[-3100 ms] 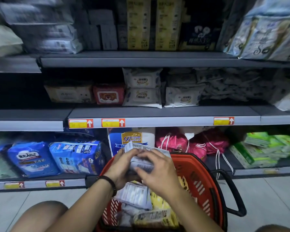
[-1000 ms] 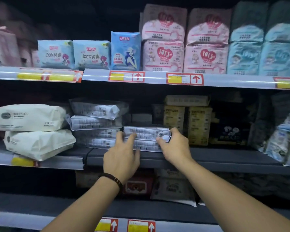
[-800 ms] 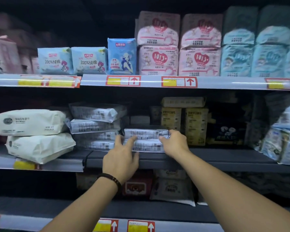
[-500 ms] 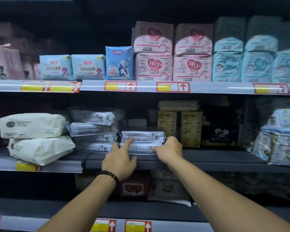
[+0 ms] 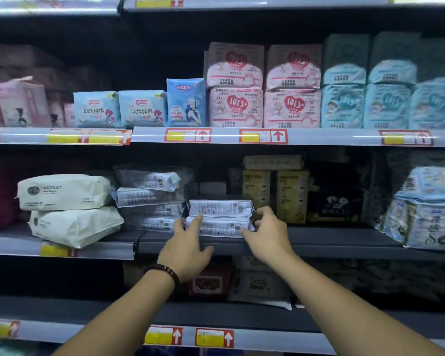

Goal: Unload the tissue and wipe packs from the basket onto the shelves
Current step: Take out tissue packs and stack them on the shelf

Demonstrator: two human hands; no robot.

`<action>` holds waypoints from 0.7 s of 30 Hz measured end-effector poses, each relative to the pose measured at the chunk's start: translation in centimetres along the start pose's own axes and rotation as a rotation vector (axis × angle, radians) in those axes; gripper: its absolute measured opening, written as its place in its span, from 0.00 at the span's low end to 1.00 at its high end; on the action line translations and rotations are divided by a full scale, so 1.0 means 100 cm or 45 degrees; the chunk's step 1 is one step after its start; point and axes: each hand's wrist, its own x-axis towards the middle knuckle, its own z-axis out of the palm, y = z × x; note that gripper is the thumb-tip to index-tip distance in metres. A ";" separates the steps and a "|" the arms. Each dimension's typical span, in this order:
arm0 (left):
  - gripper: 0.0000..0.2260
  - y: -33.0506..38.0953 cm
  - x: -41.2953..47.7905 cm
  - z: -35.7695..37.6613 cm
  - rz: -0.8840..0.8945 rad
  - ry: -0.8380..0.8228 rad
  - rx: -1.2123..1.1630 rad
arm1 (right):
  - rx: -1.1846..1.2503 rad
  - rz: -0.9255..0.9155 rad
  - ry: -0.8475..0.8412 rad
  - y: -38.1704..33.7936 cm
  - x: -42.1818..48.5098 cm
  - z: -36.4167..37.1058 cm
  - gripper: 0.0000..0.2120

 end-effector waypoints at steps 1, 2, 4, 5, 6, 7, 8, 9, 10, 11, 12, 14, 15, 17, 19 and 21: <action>0.34 -0.001 -0.013 0.002 0.046 0.069 0.012 | 0.005 -0.084 0.020 0.005 -0.011 -0.005 0.22; 0.30 -0.001 -0.028 0.005 0.114 0.144 0.006 | -0.006 -0.181 0.049 0.012 -0.025 -0.010 0.16; 0.19 -0.004 -0.060 0.018 0.269 0.195 -0.072 | -0.051 -0.378 0.076 0.035 -0.056 -0.016 0.10; 0.14 -0.005 -0.077 0.029 0.325 0.132 -0.112 | -0.071 -0.451 0.047 0.052 -0.073 -0.016 0.08; 0.10 -0.006 -0.095 0.045 0.352 0.023 -0.139 | -0.097 -0.474 -0.012 0.071 -0.090 -0.013 0.08; 0.07 -0.008 -0.113 0.064 0.357 -0.110 -0.154 | -0.117 -0.461 -0.083 0.093 -0.109 -0.009 0.08; 0.07 -0.009 -0.129 0.083 0.346 -0.255 -0.160 | -0.135 -0.404 -0.157 0.113 -0.126 -0.004 0.08; 0.07 -0.012 -0.147 0.105 0.332 -0.408 -0.154 | -0.133 -0.316 -0.240 0.138 -0.147 0.004 0.07; 0.08 -0.016 -0.163 0.126 0.319 -0.545 -0.144 | -0.130 -0.217 -0.310 0.161 -0.166 0.011 0.07; 0.09 -0.022 -0.179 0.148 0.290 -0.685 -0.130 | -0.125 -0.116 -0.369 0.190 -0.188 0.020 0.07; 0.09 -0.029 -0.196 0.169 0.257 -0.794 -0.126 | -0.148 -0.009 -0.406 0.218 -0.211 0.027 0.08; 0.10 -0.044 -0.221 0.204 0.189 -0.935 -0.014 | -0.252 0.231 -0.479 0.267 -0.250 0.042 0.09; 0.12 -0.047 -0.230 0.217 0.195 -1.023 0.113 | -0.332 0.351 -0.544 0.285 -0.264 0.051 0.09; 0.17 -0.048 -0.242 0.232 0.221 -1.207 0.315 | -0.386 0.521 -0.685 0.306 -0.283 0.068 0.09; 0.19 -0.045 -0.246 0.239 0.206 -1.351 0.327 | -0.388 0.537 -0.808 0.313 -0.293 0.083 0.05; 0.20 -0.045 -0.242 0.246 0.218 -1.446 0.374 | -0.547 0.413 -0.915 0.316 -0.298 0.097 0.10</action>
